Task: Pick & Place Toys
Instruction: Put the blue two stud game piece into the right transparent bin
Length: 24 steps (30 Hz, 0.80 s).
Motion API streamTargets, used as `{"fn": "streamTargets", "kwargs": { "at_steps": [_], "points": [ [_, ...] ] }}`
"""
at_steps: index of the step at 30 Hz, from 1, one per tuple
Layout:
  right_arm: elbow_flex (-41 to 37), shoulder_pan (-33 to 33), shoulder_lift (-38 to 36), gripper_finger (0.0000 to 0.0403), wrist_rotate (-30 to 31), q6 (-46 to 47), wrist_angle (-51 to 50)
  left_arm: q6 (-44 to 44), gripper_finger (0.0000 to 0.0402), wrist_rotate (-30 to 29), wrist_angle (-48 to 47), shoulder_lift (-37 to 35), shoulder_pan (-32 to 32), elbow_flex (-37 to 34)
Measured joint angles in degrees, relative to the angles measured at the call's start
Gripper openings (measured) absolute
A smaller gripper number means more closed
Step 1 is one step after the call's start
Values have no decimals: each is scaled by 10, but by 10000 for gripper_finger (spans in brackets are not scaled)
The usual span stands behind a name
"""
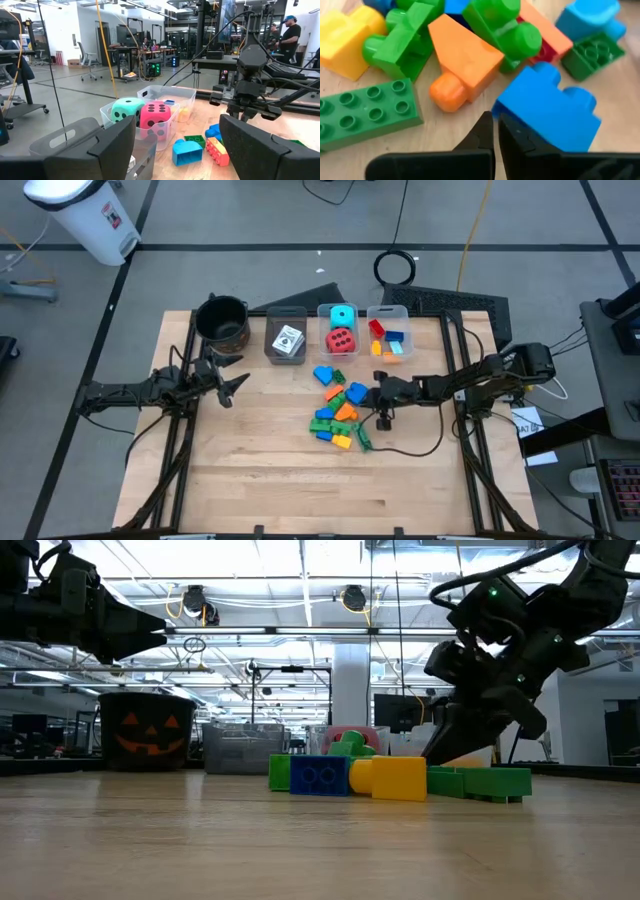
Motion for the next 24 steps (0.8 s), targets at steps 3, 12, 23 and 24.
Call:
{"fn": "streamTargets", "kwargs": {
  "at_steps": [3,12,23,24],
  "points": [
    [0,4,0,1,1,55,-8,0,292,0,0,0,0,0],
    [-17,40,0,73,135,216,-54,0,292,0,0,0,0,0],
    [-109,73,39,178,223,307,171,0,292,0,0,0,0,0],
    [-108,75,45,175,223,308,172,0,292,0,0,0,0,0]
  ]
}}
